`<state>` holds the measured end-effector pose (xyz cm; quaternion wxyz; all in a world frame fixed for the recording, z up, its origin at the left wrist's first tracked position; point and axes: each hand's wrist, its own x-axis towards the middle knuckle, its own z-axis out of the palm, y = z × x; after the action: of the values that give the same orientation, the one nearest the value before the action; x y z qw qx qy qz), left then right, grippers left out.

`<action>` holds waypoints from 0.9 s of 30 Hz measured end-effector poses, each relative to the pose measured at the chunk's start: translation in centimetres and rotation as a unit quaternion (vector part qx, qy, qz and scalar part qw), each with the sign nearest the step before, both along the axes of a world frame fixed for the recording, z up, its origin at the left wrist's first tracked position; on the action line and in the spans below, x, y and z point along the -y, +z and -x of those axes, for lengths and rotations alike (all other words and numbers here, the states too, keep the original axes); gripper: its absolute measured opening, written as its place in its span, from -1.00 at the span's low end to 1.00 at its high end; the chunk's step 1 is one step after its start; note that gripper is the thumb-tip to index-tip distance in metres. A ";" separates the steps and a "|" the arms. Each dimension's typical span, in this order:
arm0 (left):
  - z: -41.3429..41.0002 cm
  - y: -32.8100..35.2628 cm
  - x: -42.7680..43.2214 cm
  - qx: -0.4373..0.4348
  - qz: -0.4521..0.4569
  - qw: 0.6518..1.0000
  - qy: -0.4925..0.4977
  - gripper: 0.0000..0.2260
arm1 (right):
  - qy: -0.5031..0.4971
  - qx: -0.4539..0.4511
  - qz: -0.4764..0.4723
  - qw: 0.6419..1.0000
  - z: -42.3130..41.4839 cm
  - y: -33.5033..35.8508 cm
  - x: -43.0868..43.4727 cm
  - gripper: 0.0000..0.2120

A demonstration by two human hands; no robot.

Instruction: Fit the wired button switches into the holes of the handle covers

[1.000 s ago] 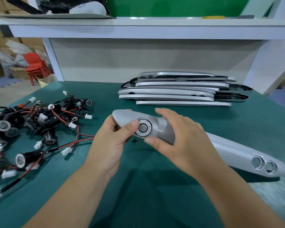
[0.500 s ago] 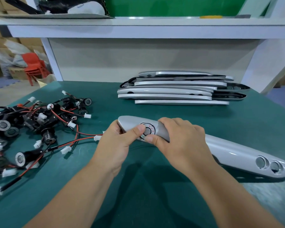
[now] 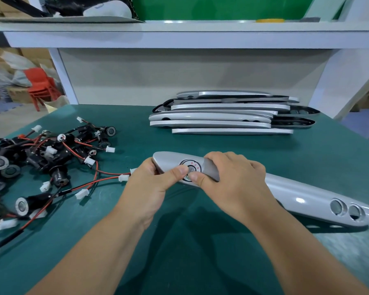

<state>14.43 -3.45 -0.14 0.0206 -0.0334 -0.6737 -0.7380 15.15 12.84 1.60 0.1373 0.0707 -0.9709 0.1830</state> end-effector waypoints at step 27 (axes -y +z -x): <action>-0.7 0.2 -0.7 -0.009 -0.040 0.999 -0.014 -0.61 | -0.018 -0.021 0.042 0.999 -0.5 0.4 -0.4 -0.50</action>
<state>15.17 -2.77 0.07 0.0176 -0.0484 -0.6429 -0.7642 15.66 13.26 1.95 0.1637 0.0513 -0.9603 0.2198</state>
